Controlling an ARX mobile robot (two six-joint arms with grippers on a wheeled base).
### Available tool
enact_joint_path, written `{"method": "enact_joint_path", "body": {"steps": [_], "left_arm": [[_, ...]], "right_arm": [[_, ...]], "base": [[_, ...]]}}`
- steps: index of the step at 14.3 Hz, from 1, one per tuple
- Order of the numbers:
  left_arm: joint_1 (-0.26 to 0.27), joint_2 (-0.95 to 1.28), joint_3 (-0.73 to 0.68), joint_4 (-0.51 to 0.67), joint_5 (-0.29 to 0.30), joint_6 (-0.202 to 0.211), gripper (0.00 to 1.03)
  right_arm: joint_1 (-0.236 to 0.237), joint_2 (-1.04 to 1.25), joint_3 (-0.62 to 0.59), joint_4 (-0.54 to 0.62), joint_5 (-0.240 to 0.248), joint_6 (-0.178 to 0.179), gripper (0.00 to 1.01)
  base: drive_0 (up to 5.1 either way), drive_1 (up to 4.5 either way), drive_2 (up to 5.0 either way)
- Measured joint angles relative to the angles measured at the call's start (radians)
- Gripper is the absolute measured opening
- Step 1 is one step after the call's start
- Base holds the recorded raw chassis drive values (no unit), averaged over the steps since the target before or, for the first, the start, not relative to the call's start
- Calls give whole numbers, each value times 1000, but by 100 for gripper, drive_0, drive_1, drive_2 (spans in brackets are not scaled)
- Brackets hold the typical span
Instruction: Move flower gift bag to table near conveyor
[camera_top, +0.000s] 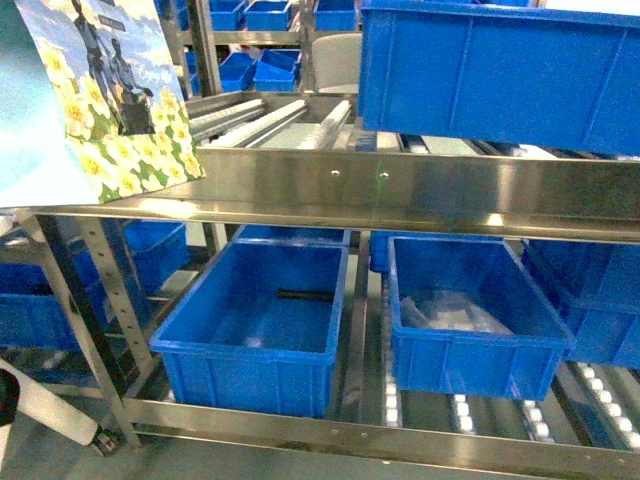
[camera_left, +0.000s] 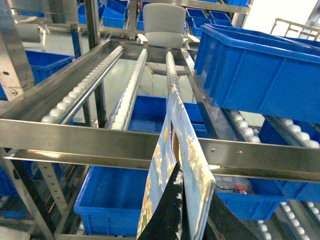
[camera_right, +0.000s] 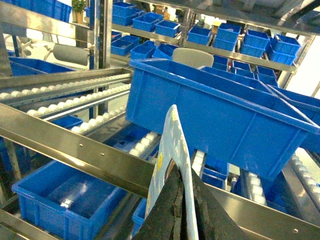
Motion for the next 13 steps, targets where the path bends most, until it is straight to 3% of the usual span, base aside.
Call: {"method": "enact_joint_path", "body": {"steps": [13], "left_arm": [[0,0,0,3,0,0,2]], "right_arm": [[0,0,0,2,0,0,2]], "base": [[-489,133,341]]}}
